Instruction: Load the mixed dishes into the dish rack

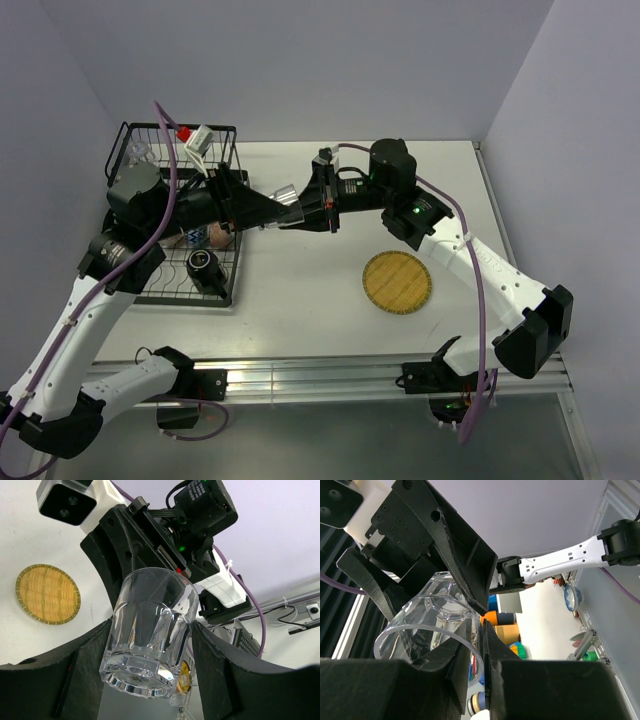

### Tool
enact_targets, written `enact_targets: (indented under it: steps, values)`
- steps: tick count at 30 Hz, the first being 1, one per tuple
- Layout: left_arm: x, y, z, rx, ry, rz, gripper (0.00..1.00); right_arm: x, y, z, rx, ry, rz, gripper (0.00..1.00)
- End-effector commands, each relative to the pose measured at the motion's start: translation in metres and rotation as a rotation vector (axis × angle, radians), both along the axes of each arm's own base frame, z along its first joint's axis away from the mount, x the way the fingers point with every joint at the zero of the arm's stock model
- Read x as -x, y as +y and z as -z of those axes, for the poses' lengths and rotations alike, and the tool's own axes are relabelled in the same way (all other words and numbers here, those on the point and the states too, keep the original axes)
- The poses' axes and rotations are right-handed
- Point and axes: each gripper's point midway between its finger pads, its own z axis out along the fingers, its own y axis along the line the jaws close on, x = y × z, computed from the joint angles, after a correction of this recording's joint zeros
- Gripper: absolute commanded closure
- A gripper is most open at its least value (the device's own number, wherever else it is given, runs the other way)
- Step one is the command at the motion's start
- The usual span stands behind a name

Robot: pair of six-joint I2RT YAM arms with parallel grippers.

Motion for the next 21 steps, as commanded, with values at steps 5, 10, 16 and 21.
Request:
enact_targets:
  steps: [5, 10, 16, 21]
  values:
    - [-0.027, 0.004, 0.058, -0.083, 0.172, -0.087, 1.00, 0.039, -0.026, -0.085, -0.236, -0.282, -0.038, 0.48]
    - [-0.038, 0.025, 0.052, -0.008, 0.168, -0.119, 1.00, 0.034, -0.026, -0.076, -0.203, -0.295, -0.013, 0.29]
    - [-0.051, 0.050, 0.033, 0.029, 0.124, -0.145, 1.00, 0.023, -0.031, -0.063, -0.159, -0.279, 0.034, 0.22]
    - [-0.080, 0.078, 0.028, -0.043, 0.113, -0.232, 1.00, 0.005, -0.046, -0.042, -0.089, -0.268, 0.126, 0.22]
